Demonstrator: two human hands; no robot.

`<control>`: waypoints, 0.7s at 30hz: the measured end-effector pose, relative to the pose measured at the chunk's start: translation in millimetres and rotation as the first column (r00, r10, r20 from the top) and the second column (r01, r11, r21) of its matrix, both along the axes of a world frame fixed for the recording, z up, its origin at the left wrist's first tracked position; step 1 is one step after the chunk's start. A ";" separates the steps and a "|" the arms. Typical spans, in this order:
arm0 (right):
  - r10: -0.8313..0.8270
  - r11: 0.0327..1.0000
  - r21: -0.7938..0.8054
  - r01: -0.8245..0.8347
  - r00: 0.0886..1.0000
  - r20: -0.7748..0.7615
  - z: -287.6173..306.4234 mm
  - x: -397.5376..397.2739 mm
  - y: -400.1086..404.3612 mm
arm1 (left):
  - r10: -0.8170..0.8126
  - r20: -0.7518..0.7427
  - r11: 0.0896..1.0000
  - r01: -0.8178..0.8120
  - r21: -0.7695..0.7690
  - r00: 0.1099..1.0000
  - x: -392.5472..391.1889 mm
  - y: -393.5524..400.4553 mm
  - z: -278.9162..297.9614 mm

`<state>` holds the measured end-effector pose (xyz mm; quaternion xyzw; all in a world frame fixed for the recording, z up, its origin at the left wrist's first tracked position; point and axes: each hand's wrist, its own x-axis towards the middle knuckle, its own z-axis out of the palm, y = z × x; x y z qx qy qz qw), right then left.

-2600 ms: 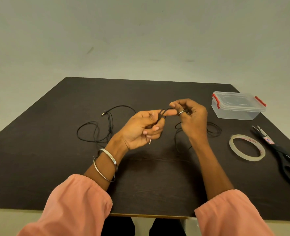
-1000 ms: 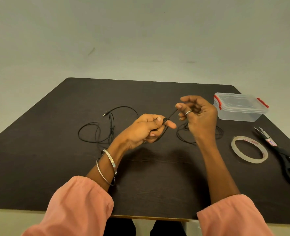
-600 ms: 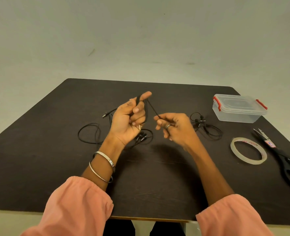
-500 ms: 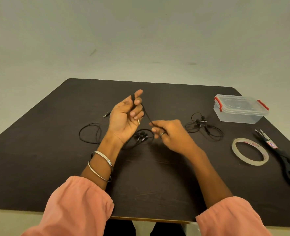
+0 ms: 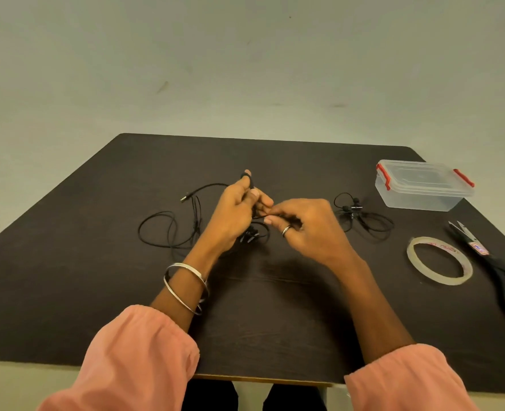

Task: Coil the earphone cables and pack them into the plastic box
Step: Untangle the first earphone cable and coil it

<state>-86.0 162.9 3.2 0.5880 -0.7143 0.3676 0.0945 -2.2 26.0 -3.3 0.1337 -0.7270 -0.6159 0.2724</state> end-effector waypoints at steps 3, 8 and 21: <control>-0.039 0.980 -0.187 0.064 0.990 0.136 9.1 -4.1 8.0 | -0.141 0.109 0.986 0.150 -0.078 0.984 -0.3 4.9 -2.4; -0.112 0.930 -0.317 0.184 0.966 0.232 14.4 -15.2 17.3 | -0.362 0.169 0.918 0.382 -0.106 0.917 4.5 13.3 2.3; -0.094 0.916 -0.332 0.227 0.923 0.372 8.4 -22.8 12.1 | -0.660 -0.135 0.668 0.659 0.345 0.739 10.5 16.9 8.3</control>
